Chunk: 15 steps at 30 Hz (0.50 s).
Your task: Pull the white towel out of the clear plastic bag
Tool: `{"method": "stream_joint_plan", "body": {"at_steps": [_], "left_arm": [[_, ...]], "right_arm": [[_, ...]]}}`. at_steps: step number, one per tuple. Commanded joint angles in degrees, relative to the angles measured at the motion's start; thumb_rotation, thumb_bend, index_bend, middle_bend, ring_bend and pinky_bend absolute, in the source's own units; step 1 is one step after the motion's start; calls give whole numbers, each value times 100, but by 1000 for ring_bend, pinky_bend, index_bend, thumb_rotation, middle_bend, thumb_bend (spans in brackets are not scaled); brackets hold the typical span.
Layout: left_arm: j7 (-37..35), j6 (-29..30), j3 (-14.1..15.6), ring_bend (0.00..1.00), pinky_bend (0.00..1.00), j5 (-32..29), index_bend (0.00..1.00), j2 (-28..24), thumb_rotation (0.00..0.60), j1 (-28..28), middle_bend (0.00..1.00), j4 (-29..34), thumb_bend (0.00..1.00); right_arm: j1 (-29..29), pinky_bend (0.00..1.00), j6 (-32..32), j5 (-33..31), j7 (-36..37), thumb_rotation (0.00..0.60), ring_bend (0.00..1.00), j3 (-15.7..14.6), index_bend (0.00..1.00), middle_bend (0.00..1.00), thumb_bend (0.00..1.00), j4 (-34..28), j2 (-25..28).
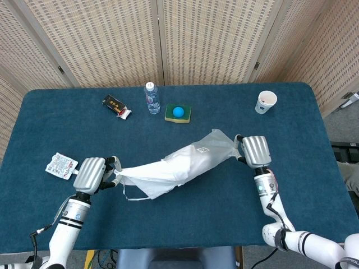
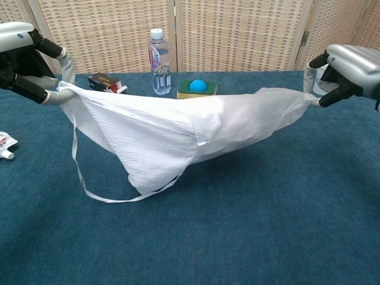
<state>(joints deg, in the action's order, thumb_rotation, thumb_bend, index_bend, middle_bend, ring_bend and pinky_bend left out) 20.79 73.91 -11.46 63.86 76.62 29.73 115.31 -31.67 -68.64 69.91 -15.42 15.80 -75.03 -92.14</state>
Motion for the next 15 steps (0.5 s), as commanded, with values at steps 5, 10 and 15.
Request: {"method": "stream_joint_plan", "body": {"at_steps": [5, 10, 15], "left_arm": [[58, 7, -17, 1000, 1000, -2, 830, 15, 600, 29, 1000, 26, 736], [100, 22, -43, 1000, 1000, -37, 831, -5, 600, 44, 1000, 45, 736], [94, 26, -77, 1000, 1000, -86, 831, -43, 600, 49, 1000, 61, 736]], "right_arm": [[176, 1000, -178, -36, 136, 600, 1000, 51, 721, 1000, 777, -138, 347], [269, 1000, -251, -78, 173, 600, 1000, 74, 721, 1000, 777, -162, 559], [364, 1000, -313, -127, 284, 600, 1000, 102, 721, 1000, 778, -171, 718]]}}
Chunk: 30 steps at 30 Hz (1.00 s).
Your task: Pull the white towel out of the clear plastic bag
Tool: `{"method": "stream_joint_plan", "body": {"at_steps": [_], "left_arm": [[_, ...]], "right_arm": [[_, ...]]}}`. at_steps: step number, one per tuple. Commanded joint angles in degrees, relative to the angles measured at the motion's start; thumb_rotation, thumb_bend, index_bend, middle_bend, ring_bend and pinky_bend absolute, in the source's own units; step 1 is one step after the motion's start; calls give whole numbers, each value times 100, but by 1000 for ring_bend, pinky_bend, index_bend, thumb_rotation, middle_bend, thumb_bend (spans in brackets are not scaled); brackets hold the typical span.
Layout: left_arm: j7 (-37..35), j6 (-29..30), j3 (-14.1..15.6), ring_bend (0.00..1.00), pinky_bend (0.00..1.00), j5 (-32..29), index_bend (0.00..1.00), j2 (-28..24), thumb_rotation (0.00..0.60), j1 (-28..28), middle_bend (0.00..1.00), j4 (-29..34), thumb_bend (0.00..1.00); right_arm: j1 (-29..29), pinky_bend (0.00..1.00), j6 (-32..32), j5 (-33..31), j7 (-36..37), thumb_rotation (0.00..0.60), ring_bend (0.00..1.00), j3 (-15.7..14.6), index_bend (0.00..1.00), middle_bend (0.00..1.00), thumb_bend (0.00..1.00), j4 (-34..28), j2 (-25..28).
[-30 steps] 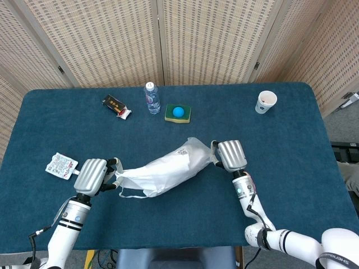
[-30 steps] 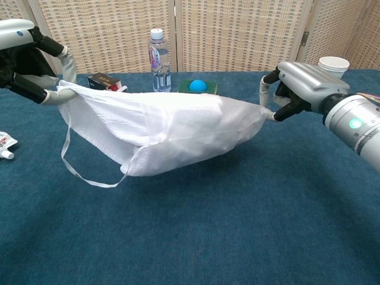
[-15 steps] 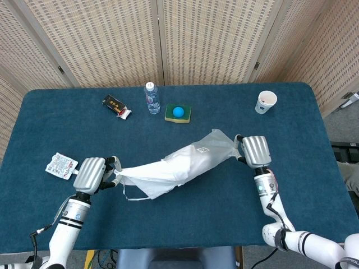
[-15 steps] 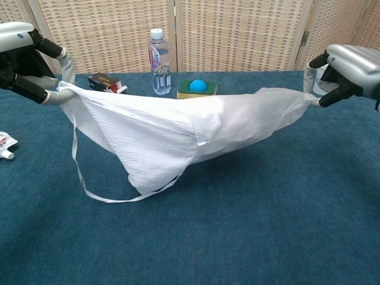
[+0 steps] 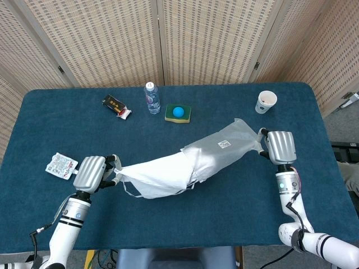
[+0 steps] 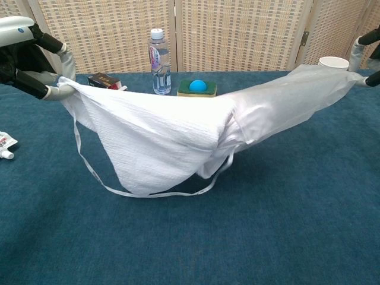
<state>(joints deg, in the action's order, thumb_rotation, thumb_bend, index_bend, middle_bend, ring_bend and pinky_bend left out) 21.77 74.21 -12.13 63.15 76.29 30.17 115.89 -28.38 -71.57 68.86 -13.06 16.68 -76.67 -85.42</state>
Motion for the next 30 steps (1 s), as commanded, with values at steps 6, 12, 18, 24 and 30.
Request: {"method": "stream_joint_plan", "body": {"at_steps": [6, 12, 18, 24, 30], "left_arm": [[33, 20, -34, 1000, 1000, -29, 830, -19, 600, 23, 1000, 29, 736], [-40, -18, 2, 1000, 1000, 19, 770, -80, 600, 10, 1000, 99, 735], [-215, -103, 95, 987, 1000, 233, 315, -277, 600, -39, 1000, 185, 535], [-282, -102, 90, 977, 1000, 301, 181, -420, 600, -67, 1000, 198, 91], [-442, -158, 159, 969, 1000, 374, 141, -573, 600, -131, 1000, 219, 0]], "right_arm": [[78, 1000, -36, -12, 122, 600, 1000, -7, 721, 1000, 778, -8, 135], [62, 1000, 52, 37, 228, 600, 1000, -65, 672, 1000, 541, -32, 157], [99, 1000, 31, 187, 429, 600, 1000, -115, 298, 1000, 0, -177, 298], [199, 989, -32, 311, 655, 600, 972, -144, 67, 997, 0, -366, 579], [318, 855, -134, 366, 835, 600, 786, -143, 0, 830, 0, -529, 829]]}}
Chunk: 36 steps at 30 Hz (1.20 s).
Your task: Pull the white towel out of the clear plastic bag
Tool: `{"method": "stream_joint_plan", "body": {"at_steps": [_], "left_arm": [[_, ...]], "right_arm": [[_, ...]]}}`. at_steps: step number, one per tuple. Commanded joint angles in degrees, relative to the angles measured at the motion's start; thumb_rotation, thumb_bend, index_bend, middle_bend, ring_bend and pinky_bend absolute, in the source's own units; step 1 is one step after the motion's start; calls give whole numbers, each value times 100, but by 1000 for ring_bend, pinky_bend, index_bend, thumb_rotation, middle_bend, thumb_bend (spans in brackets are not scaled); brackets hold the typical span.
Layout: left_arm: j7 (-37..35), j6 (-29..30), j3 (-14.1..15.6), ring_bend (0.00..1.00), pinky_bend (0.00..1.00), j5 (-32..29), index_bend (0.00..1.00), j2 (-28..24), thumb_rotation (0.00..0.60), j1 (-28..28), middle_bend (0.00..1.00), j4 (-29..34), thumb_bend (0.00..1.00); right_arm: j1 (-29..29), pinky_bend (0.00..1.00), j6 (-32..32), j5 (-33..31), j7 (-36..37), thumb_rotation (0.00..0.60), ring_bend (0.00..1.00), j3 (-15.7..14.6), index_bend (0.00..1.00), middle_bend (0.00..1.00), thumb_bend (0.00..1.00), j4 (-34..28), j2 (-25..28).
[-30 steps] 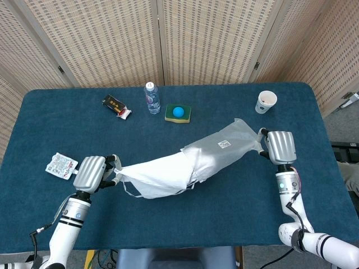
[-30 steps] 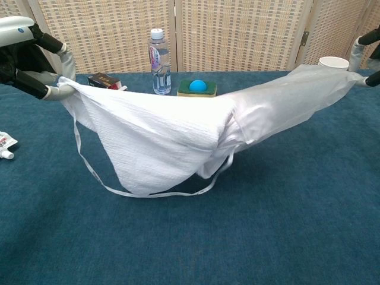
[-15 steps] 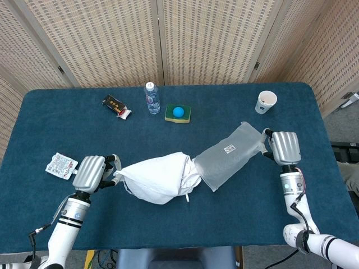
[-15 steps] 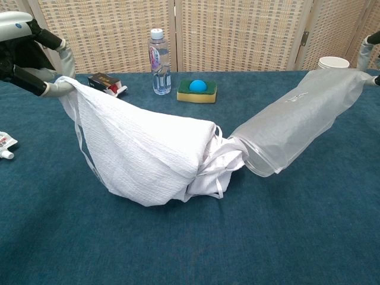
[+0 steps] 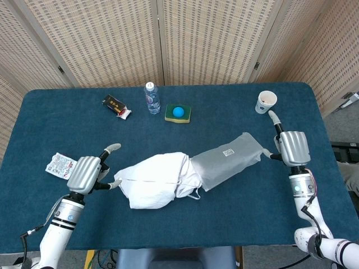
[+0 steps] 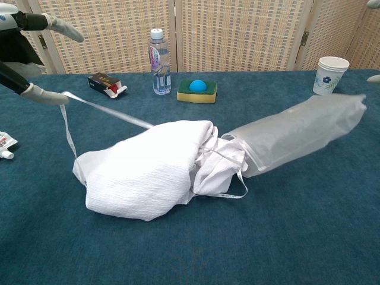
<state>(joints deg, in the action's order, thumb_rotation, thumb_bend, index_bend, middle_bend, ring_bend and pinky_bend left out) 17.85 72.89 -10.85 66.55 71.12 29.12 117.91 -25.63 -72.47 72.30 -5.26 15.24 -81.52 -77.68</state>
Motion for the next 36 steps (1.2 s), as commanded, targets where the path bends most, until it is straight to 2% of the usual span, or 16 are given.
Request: {"method": "stream_joint_plan", "body": {"at_steps": [1, 5, 8, 11, 15, 18, 21, 23, 27, 32, 36], "left_arm": [[-67, -39, 50, 967, 1000, 59, 136, -98, 600, -38, 1000, 27, 0], [-56, -178, 120, 944, 1000, 39, 131, -306, 600, -43, 1000, 105, 0], [217, -501, 243, 894, 1000, -213, 128, -695, 600, 32, 1000, 324, 0], [368, -934, 350, 833, 996, -635, 111, -1181, 600, 151, 999, 741, 0], [178, -1663, 371, 786, 956, -1266, 79, -1783, 600, 420, 969, 1219, 0], [-114, -2221, 371, 763, 931, -1562, 59, -2084, 600, 623, 949, 1423, 0], [-292, -2363, 334, 756, 926, -1610, 56, -2186, 600, 718, 943, 1425, 0], [-312, -2125, 304, 756, 925, -1629, 60, -2131, 600, 690, 942, 1371, 0], [-208, -969, 197, 721, 900, -1593, 82, -1732, 600, 443, 883, 1175, 0], [120, 307, 245, 586, 818, -1106, 111, -1166, 600, 55, 603, 705, 0], [307, 989, 427, 480, 722, -511, 137, -990, 600, -299, 477, 382, 0]], "right_arm": [[63, 844, -56, 20, 84, 600, 761, 3, 0, 802, 0, -72, 94], [115, 802, -93, 4, 103, 600, 678, 5, 0, 709, 0, -140, 184], [146, 779, -152, 10, 91, 600, 633, 8, 0, 660, 0, -183, 217], [156, 775, -174, 21, 91, 600, 625, 9, 0, 650, 0, -220, 238], [147, 775, -162, 8, 89, 600, 625, 13, 0, 650, 0, -234, 223], [130, 775, -134, -6, 82, 600, 625, 6, 0, 650, 0, -210, 186], [115, 775, -124, 1, 75, 600, 625, -1, 0, 650, 0, -189, 155], [116, 775, -146, 18, 73, 600, 624, 0, 0, 649, 0, -191, 152], [160, 759, -256, 129, 70, 600, 586, -29, 0, 601, 0, -249, 215], [279, 663, -384, 441, 29, 600, 438, -228, 25, 430, 0, -353, 417], [455, 591, -589, 789, -44, 600, 367, -465, 88, 356, 0, -457, 638]]}}
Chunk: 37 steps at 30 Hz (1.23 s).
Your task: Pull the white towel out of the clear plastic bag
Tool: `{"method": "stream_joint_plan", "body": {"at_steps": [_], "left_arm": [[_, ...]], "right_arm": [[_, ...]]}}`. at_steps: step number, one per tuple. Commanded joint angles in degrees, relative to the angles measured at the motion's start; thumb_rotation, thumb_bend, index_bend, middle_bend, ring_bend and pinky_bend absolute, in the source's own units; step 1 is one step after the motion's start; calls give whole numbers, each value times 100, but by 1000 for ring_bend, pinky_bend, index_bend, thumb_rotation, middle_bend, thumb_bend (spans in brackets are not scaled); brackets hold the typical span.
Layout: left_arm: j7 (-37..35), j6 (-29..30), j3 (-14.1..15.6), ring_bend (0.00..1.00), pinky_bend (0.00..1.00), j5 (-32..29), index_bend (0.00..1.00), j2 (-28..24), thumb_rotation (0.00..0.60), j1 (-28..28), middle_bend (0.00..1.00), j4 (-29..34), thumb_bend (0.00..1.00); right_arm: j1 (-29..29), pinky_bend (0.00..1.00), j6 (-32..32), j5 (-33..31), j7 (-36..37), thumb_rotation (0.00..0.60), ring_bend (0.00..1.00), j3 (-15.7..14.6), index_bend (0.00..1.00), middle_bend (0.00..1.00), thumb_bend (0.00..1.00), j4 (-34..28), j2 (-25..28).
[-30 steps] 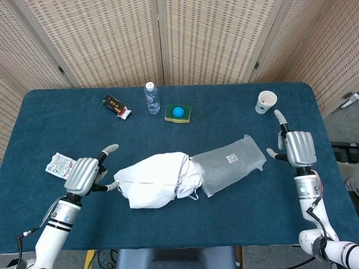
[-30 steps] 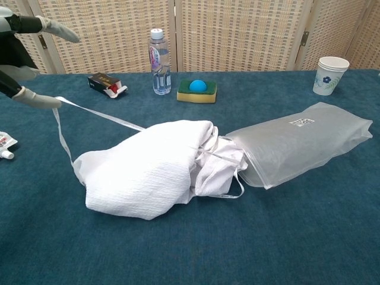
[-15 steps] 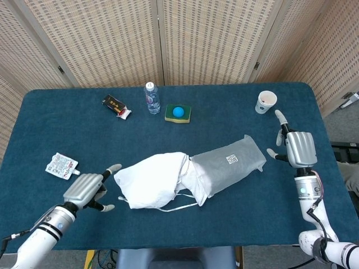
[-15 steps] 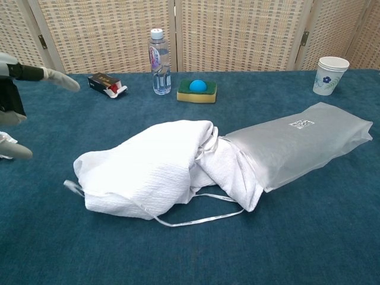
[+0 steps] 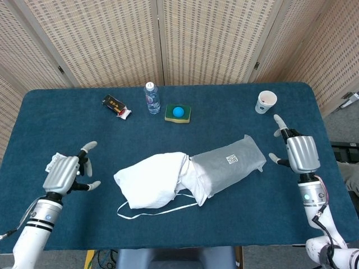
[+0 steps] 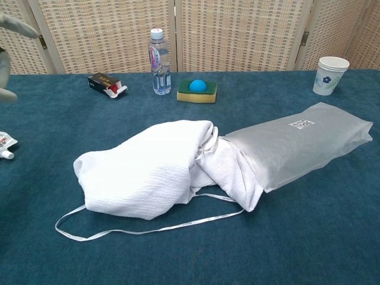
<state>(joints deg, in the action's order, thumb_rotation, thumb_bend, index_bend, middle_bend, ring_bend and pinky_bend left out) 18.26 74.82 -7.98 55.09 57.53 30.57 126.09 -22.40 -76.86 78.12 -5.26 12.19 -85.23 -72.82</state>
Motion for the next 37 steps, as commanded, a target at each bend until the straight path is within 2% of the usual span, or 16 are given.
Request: {"method": "stream_joint_plan", "body": {"at_steps": [1, 5, 8, 14, 18, 28, 37], "left_arm": [[237, 877, 187, 458, 702, 772, 143, 352, 600, -521, 453, -485, 0], [-57, 1189, 355, 376, 604, 1365, 170, 221, 600, -864, 384, -792, 0], [-306, 1316, 470, 360, 565, 1580, 190, 127, 600, -1108, 365, -991, 0], [-706, 1452, 665, 356, 550, 1953, 230, 70, 600, -1490, 357, -1385, 0], [-705, 1648, 746, 356, 549, 2354, 264, 185, 600, -1681, 358, -1755, 0], [-579, 1604, 758, 356, 545, 2569, 272, 164, 600, -1883, 358, -1872, 0], [-317, 1540, 703, 356, 545, 2895, 284, 283, 600, -1897, 358, -1957, 0]], "right_arm": [[182, 576, -201, 270, -30, 600, 358, -209, 98, 350, 0, -119, 197], [420, 525, -419, 492, 27, 600, 330, -418, 106, 345, 0, -242, 405], [642, 503, -624, 587, 64, 600, 323, -550, 114, 344, 0, -298, 563], [1120, 500, -917, 546, 234, 600, 321, -773, 131, 344, 0, -433, 901], [1375, 499, -1078, 566, 382, 600, 321, -886, 137, 344, 0, -395, 1017], [1787, 480, -1406, 633, 786, 600, 319, -968, 145, 344, 0, -204, 1058], [1816, 474, -1321, 653, 925, 600, 319, -904, 152, 344, 0, -162, 1015]]}}
